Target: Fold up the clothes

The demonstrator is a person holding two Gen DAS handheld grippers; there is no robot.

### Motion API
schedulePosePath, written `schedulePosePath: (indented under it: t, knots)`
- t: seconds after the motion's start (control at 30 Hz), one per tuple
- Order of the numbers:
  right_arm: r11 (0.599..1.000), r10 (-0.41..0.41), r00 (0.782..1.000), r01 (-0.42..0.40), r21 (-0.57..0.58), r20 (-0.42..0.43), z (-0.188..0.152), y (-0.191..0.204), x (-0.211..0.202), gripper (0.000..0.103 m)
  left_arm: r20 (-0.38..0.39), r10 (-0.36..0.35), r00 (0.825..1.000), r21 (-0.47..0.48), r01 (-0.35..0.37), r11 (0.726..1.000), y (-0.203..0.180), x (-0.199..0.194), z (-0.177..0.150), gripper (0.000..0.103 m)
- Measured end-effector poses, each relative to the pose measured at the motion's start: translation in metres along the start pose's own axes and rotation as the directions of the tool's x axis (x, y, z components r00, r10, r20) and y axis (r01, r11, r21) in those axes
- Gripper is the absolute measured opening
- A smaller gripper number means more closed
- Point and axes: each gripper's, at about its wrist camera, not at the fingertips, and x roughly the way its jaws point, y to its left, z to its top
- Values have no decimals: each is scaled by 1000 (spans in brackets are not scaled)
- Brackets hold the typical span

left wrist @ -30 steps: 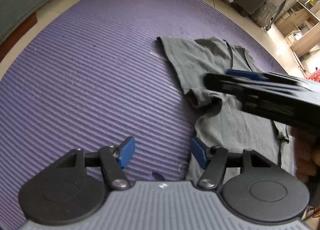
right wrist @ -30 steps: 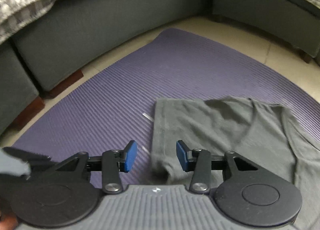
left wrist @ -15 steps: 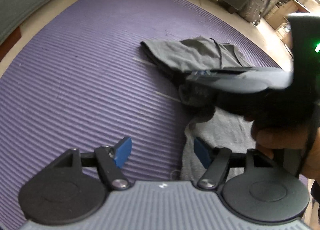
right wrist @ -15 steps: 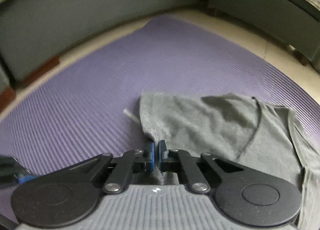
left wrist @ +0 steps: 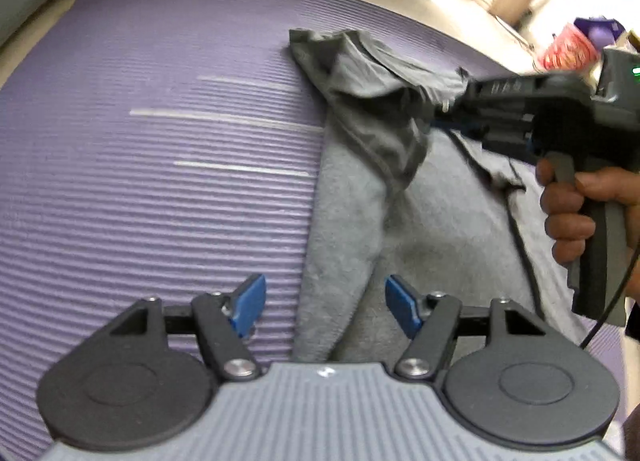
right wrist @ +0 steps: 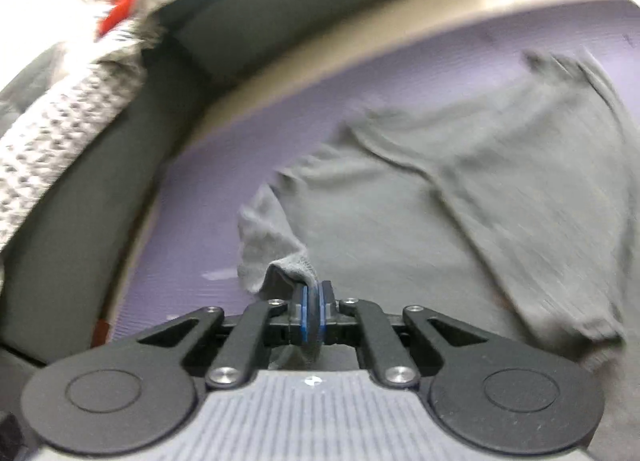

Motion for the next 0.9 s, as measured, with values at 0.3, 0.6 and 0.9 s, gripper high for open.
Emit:
schedulePosePath:
  t: [0.3,0.6,0.9]
  knots:
    - [918,-156,982,184,-353,108,-15,29,6,30,-4,-1,1000,57,1,998,-7,3,-2,69]
    - [937,-235,961,264,-227,147,13,9,22,31,-42,-21,999,52,23,998,-3,-1,-3,47]
    - [960,-160,961,205,-192,227,13,2,26,3,-92,-34,995,51,39,998,-4,-3,-3,11]
